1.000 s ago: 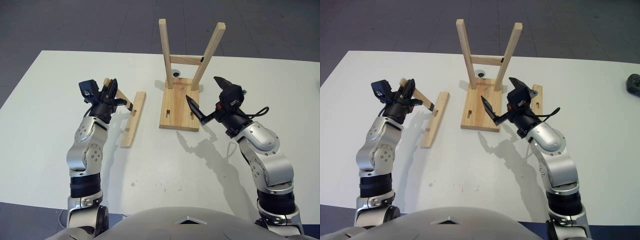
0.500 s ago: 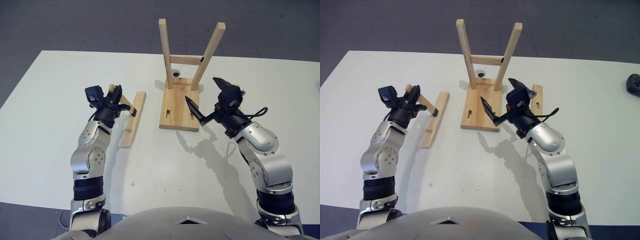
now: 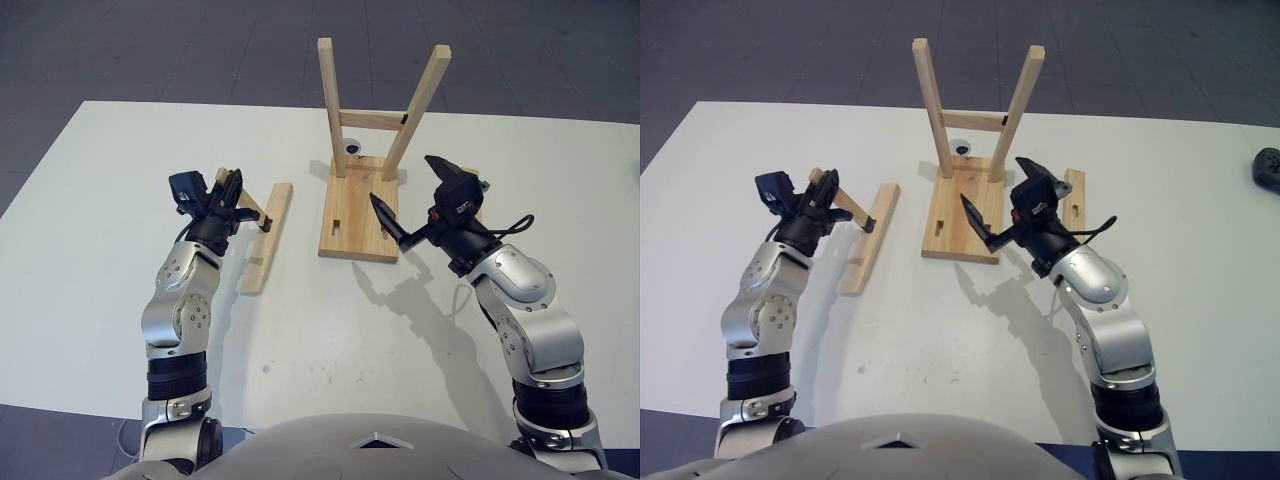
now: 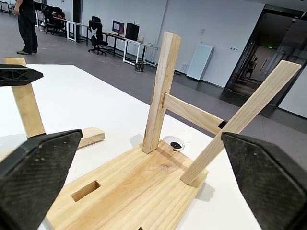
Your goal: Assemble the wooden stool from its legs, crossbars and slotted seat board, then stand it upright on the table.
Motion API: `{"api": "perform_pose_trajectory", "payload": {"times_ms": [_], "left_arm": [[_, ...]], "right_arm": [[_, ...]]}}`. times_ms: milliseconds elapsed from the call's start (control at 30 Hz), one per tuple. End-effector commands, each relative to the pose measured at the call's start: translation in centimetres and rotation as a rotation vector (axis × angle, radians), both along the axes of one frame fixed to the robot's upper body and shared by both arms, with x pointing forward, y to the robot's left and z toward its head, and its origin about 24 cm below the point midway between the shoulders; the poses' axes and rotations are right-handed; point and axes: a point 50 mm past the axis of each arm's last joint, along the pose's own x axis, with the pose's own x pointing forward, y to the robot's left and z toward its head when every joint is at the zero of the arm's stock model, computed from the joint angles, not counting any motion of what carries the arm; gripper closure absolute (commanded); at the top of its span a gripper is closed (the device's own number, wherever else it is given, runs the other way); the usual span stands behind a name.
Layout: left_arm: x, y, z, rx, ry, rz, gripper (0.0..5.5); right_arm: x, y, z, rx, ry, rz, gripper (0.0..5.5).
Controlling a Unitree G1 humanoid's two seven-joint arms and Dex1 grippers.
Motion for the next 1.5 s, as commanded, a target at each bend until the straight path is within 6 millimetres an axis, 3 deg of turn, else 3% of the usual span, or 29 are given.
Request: {"api": "perform_pose_trajectory", "payload": {"times_ms": [33,500,1067,1500], "left_arm": [[0.1,-0.4,-0.3,0.005,0.025,-0.013,5.08],[0.4,-0.5,0.9,0.002,-0.014,-0.022,5.08],[0.2,-0.6,-1.1,0.020,0.052,-0.027,5.08],[0.2,-1.2,0.3,0.041,0.002,-0.057,5.08]], "right_arm": [[-0.1,0.0,-0.2,-0.007,0.004,0.000,0.10],[-0.2,0.2,-0.5,-0.020,0.008,0.006,0.10],[-0.4,0.0,-0.6,-0.030,0.006,-0.011,0.10],[-0.3,0.2,-0.8,-0.031,0.014,-0.002,0.10]]}}
